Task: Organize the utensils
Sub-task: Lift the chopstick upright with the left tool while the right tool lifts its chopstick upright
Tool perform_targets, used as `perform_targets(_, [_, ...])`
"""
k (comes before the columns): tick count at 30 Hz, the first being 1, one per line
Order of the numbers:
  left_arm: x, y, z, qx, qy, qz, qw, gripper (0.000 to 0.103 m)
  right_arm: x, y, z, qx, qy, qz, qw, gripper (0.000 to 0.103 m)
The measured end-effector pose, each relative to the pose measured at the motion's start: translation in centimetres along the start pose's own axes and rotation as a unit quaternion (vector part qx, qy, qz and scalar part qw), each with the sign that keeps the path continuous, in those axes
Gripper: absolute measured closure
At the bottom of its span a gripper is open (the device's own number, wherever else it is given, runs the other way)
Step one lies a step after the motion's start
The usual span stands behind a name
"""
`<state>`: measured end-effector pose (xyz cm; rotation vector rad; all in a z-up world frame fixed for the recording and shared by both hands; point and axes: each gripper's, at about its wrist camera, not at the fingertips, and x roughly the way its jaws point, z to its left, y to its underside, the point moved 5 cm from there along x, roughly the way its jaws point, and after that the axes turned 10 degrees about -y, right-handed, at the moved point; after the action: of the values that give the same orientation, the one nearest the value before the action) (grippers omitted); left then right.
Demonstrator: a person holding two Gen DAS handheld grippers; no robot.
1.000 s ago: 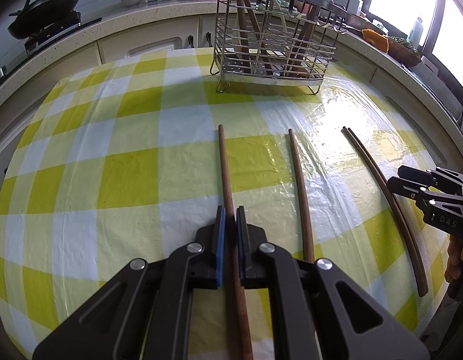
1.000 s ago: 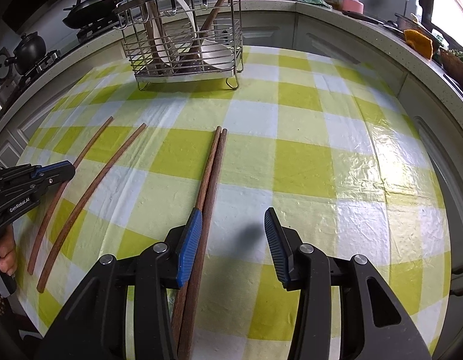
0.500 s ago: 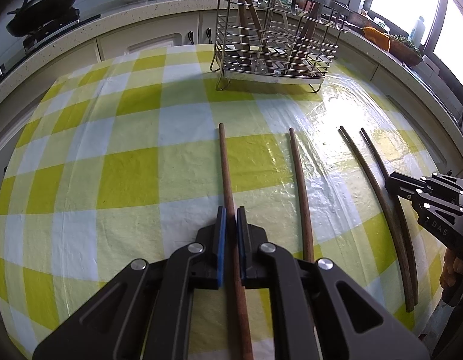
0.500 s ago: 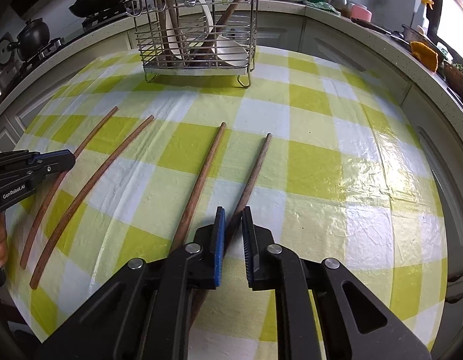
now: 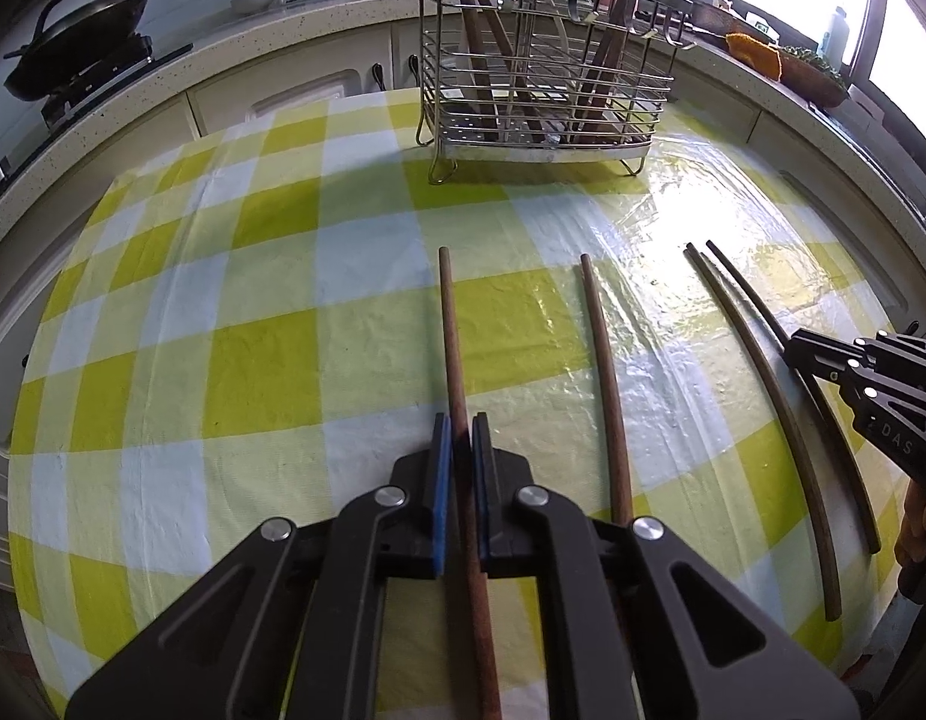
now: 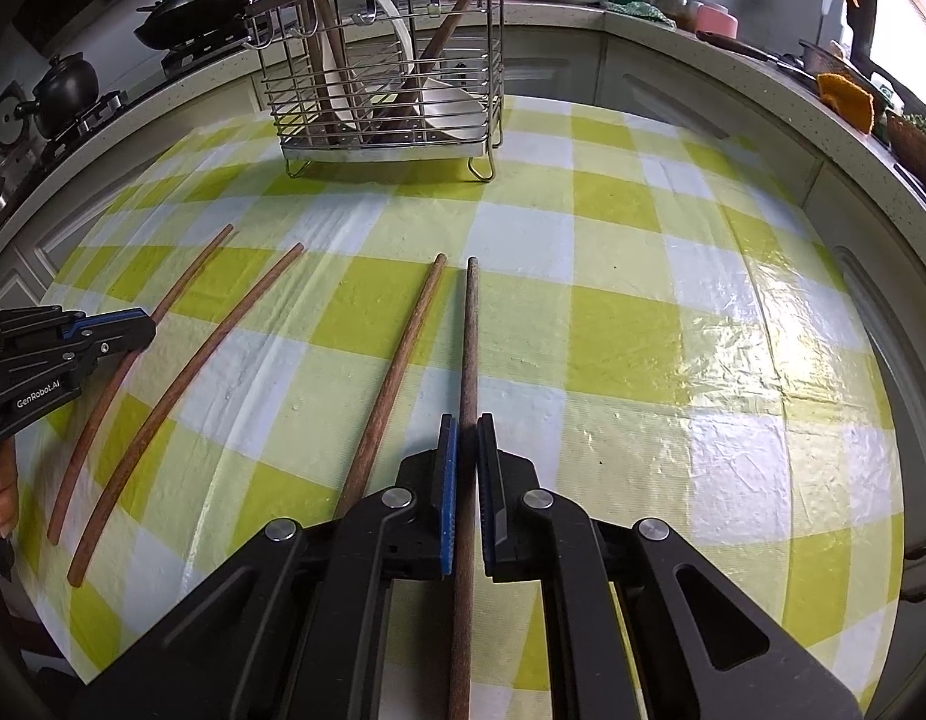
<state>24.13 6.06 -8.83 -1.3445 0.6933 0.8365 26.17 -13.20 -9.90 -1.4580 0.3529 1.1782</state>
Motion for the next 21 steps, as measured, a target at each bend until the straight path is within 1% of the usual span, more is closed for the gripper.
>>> perform_targets(9, [-1.9, -0.7, 1.1, -0.026, 0.005, -0.026, 0.9993, 0.096, -1.8, -0.7, 0.0, 0.009, -0.001, -0.022, 1.000, 0.096])
perform_targets(18, [-5.3, -2.2, 2.5, -0.057, 0.010, -0.073, 0.9956, 0.097, -4.5, -2.1, 0.0, 0.012, -0.007, -0.053, 0.999, 0.096])
perform_targets(21, [-6.2, -2.6, 2.8, -0.062, 0.008, -0.083, 0.9946, 0.097, -5.1, -2.3, 0.0, 0.011, -0.006, -0.059, 0.998, 0.096])
